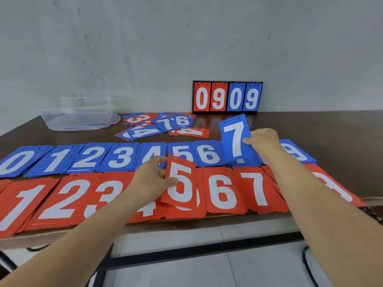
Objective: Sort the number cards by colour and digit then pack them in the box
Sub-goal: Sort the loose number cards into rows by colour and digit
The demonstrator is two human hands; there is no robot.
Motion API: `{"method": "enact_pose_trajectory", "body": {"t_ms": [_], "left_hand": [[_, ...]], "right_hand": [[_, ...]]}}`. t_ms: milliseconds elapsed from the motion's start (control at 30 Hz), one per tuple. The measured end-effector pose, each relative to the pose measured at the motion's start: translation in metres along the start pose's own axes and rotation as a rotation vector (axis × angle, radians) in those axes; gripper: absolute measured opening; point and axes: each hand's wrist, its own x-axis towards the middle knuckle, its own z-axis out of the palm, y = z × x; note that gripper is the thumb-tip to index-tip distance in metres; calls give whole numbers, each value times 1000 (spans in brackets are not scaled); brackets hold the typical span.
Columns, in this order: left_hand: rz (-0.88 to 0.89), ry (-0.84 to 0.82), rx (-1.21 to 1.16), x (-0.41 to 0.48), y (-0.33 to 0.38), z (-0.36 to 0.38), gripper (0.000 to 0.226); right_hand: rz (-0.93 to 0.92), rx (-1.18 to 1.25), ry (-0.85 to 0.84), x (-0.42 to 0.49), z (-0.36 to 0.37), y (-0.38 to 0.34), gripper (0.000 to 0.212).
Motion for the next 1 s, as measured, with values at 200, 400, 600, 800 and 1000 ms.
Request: {"method": "enact_pose_trajectory", "body": {"t_ms": [200,400,600,800,1000], "left_hand": [[-85,89,426,-10,8,16,64],[-167,190,542,-11,17,28,36],[-176,283,478,-13,19,40,50],[-158,401,351,-14,22,50,47],[-140,407,375,-7,29,56,49]], "right_hand": [[28,-85,-4,25,-5,25,24],[23,-264,-65,47,6,45,40],[-70,-453,-38,55,14,62,42],[-146,-582,-39,52,11,63,28],[-210,-609,-35,52,10,59,20]]}}
